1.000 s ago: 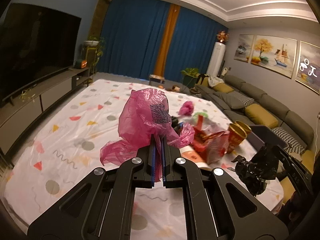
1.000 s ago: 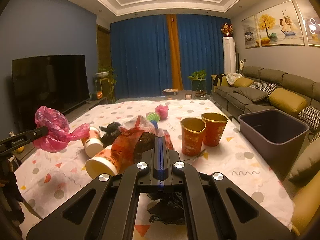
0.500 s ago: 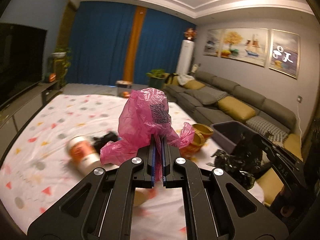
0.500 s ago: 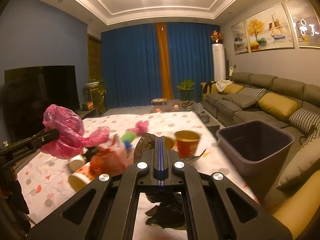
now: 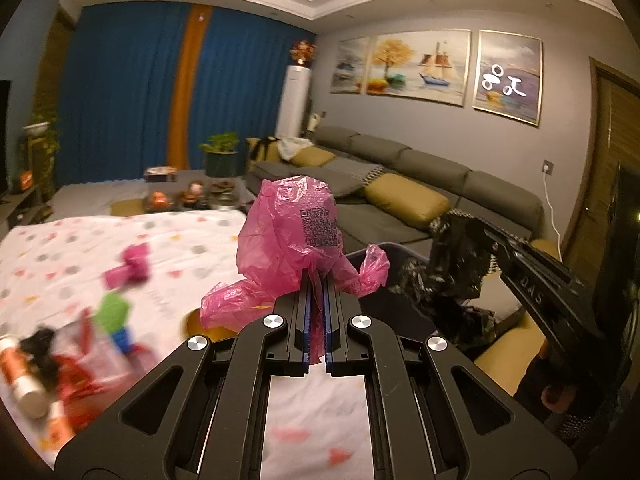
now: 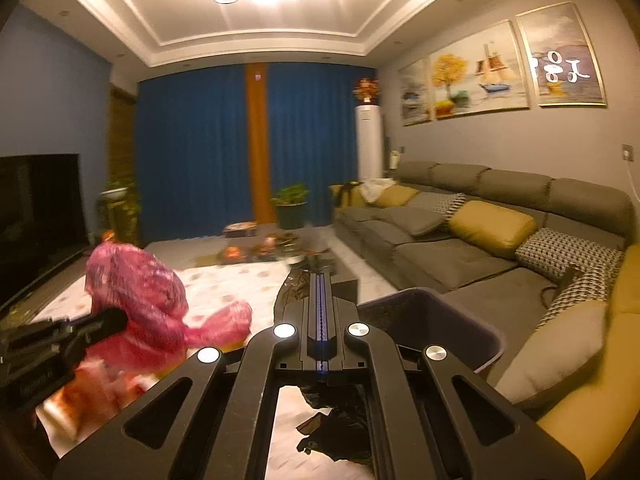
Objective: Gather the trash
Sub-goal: 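Carry both bags to the grey bin and open both tools over it, then move both open tools back over the table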
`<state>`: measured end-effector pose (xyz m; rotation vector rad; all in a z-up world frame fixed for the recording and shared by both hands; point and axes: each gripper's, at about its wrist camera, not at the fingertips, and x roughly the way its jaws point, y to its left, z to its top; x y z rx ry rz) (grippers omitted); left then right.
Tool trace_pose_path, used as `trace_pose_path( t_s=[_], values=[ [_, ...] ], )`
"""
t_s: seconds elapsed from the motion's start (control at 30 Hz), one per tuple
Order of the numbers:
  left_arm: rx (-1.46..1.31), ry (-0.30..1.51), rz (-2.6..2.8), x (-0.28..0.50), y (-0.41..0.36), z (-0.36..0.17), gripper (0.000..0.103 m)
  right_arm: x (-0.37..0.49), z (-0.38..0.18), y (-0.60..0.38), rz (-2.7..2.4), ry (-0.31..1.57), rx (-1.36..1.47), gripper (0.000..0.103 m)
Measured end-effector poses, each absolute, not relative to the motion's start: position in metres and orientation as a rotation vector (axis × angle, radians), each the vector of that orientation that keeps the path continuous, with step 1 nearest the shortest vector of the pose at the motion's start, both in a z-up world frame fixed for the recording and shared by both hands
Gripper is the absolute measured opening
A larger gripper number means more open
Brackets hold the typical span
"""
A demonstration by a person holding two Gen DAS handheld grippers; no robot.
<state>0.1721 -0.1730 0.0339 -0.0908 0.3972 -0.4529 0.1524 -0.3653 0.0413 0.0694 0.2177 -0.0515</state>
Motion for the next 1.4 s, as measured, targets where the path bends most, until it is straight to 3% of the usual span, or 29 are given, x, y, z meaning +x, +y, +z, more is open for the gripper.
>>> trace_pose_path(
  t_s=[0.43, 1.0, 1.13, 1.2, 1.27, 1.4],
  values=[
    [-0.056, 0.472, -0.547, 0.248, -0.269, 0.001, 0.004, 0.201, 0.026, -0.416, -0.105, 0.254, 0.138, 0.001],
    [-0.061, 0.570, -0.626, 0.293, -0.303, -0.026, 0.006, 0.221, 0.013, -0.424, -0.113, 0.300, 0.169, 0.001],
    [-0.066, 0.588, -0.640, 0.301, -0.305, -0.031, 0.014, 0.226, 0.010, -0.430, -0.114, 0.307, 0.176, 0.001],
    [-0.078, 0.601, -0.658, 0.300, -0.304, -0.032, 0.023, 0.227, 0.009, -0.431, -0.114, 0.315, 0.183, 0.001],
    [-0.078, 0.600, -0.661, 0.299, -0.303, -0.033, 0.048, 0.229, 0.008, -0.433, -0.110, 0.322, 0.187, 0.001],
    [-0.112, 0.573, -0.595, 0.294, -0.290, -0.030, 0.077, 0.230, 0.007, -0.433, -0.114, 0.328, 0.185, 0.003]
  ],
)
